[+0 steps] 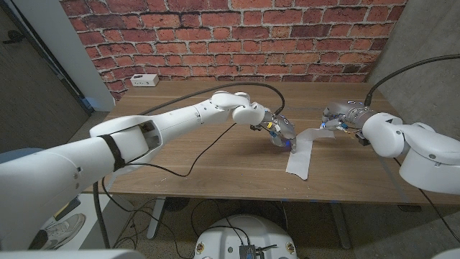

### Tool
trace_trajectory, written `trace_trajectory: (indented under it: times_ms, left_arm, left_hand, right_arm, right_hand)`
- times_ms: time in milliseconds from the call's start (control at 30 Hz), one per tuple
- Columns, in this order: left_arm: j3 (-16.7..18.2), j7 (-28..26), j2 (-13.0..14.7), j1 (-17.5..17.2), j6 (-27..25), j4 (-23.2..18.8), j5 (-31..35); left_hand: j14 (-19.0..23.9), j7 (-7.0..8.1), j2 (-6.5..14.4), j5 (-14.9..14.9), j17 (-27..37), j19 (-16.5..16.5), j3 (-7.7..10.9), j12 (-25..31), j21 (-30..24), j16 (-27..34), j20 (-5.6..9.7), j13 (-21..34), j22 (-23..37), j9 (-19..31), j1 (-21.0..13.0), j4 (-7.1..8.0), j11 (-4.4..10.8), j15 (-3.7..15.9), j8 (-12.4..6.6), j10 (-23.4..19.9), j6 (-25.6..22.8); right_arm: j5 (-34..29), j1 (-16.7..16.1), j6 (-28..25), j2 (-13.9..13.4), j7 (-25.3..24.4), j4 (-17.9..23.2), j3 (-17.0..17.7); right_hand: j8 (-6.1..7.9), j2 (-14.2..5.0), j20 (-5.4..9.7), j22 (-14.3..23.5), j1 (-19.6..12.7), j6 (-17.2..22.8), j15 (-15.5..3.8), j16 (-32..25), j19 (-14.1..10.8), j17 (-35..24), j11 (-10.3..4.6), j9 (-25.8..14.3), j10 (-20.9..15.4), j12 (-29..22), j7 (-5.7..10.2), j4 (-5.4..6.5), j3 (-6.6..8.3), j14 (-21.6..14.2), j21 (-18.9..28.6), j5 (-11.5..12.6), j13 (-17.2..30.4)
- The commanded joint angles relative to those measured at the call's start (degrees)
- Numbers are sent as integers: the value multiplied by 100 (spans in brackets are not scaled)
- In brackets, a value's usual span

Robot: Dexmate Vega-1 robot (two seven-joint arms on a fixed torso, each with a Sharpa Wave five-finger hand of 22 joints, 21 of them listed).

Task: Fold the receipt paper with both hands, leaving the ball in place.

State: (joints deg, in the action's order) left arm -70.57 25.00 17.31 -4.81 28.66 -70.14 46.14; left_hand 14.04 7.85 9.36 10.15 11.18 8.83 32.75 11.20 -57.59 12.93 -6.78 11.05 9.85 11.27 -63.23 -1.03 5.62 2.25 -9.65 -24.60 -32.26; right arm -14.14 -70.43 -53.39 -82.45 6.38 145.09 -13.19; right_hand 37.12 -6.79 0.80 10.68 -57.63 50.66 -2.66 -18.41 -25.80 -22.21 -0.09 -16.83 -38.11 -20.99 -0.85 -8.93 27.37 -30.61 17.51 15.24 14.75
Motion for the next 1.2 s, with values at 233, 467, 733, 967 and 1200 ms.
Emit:
trace_trajectory:
  times_ms: [233,467,733,967,1200]
  left_arm:
    - [1105,1091,300,-336,314,-40,-2760]
    - [1461,2186,259,-335,368,293,-4503]
    - [1917,2369,214,-360,340,764,-5397]
    - [2252,1855,283,-468,737,794,-5400]
    - [2628,329,330,-848,1382,718,-4671]
  left_hand:
    - [216,66,7,54,-24,-102,-51,18,33,20,-168,25,7,-56,289,66,-101,58,-62,73,9]
    - [544,-73,-51,56,-44,-321,-102,123,33,66,-254,18,10,-73,593,93,-267,-63,-139,-138,-224]
    - [905,-563,1,77,-34,-365,-55,245,137,93,-330,22,15,-78,964,107,-482,-165,-119,-559,-426]
    - [1115,-658,-86,74,-22,-451,-123,300,168,133,-346,34,19,-75,1252,173,-544,-156,-167,-772,-622]
    - [1105,-817,-224,83,9,-534,-284,297,239,77,-263,70,26,-63,1730,265,-565,-87,-88,-864,-569]
  right_arm:
    - [-448,655,-568,-203,-251,264,-999]
    - [-331,689,-512,-234,-319,271,-1008]
    - [693,271,20,-488,-880,281,-414]
    - [702,440,311,-378,-737,240,-641]
    - [562,653,559,-171,-490,162,-920]
  right_hand:
    - [291,-5,-22,-1,-69,87,-585,62,-17,-23,-42,-478,-72,-29,-85,-20,94,-54,-28,-46,25]
    - [322,8,-17,-3,-73,74,-593,91,-18,-24,-54,-487,-97,-35,-85,-24,128,-69,-33,-71,32]
    - [352,-5,-15,-3,-38,40,-579,116,-33,-44,-32,-496,-104,-30,-75,9,155,-80,-32,-106,36]
    - [373,-40,-54,-1,5,-19,-537,101,-99,-109,10,-502,-94,-18,-85,49,148,-92,-9,-156,39]
    - [383,-78,-85,3,37,-90,-495,67,-167,-191,49,-504,-107,-19,-93,76,123,-105,16,-208,48]
